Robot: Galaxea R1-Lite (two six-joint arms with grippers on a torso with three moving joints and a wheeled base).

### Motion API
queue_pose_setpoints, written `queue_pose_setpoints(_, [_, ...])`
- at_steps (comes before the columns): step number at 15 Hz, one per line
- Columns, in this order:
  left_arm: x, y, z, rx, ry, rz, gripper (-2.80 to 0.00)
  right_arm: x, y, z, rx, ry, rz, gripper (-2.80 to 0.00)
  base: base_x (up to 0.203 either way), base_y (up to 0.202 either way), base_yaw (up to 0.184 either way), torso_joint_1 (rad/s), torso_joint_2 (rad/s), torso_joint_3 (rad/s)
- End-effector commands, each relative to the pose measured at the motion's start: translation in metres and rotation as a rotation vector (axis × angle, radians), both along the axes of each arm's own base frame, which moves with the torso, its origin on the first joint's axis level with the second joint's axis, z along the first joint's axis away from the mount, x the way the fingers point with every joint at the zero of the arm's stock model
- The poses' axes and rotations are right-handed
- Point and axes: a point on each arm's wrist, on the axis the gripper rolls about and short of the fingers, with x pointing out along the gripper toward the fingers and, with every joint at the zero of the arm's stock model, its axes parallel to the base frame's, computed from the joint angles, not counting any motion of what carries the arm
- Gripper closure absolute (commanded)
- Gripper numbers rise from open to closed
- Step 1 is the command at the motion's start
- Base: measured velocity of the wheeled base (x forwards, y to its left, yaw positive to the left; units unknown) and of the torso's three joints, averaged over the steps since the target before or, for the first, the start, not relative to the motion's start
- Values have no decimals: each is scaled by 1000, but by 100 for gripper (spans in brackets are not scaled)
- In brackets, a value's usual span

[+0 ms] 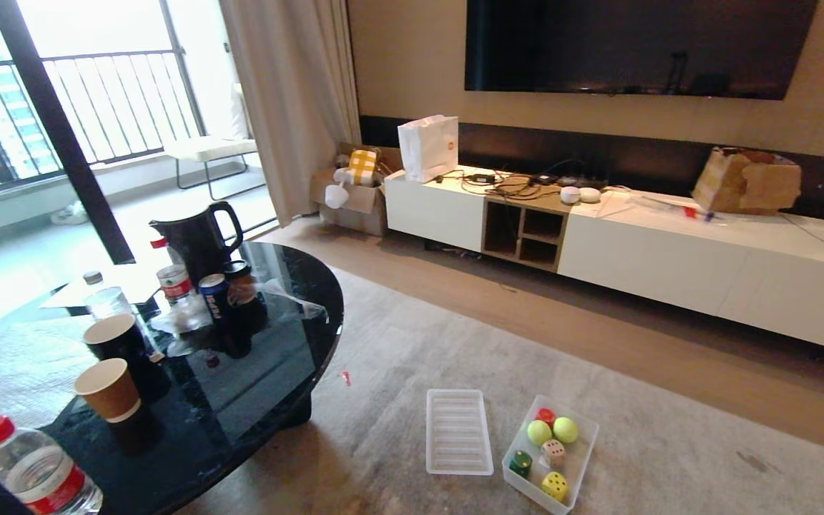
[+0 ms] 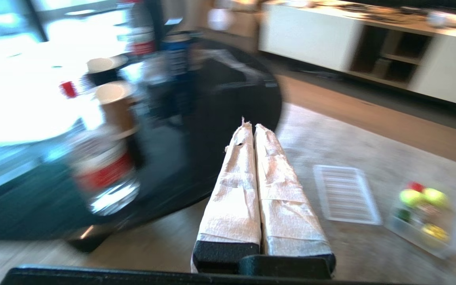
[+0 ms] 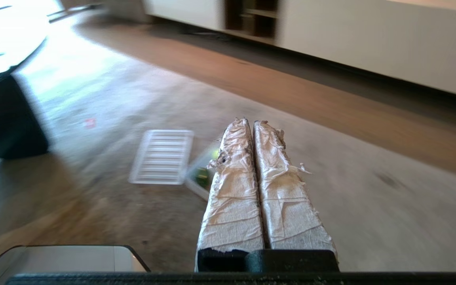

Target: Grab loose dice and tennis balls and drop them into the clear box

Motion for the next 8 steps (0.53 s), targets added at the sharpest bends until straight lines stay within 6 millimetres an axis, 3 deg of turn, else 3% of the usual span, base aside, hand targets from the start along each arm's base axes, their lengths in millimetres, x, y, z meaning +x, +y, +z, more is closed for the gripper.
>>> queue_pose_setpoints(1, [0,0,0,-1,0,0,0,0,0,0,0,1,-1,0,1,-10,164,7,2,-1])
queue_pose_setpoints(8, [0,0,0,-1,0,0,0,0,0,0,1,2,-1,0,0,-9,164,3,3,1])
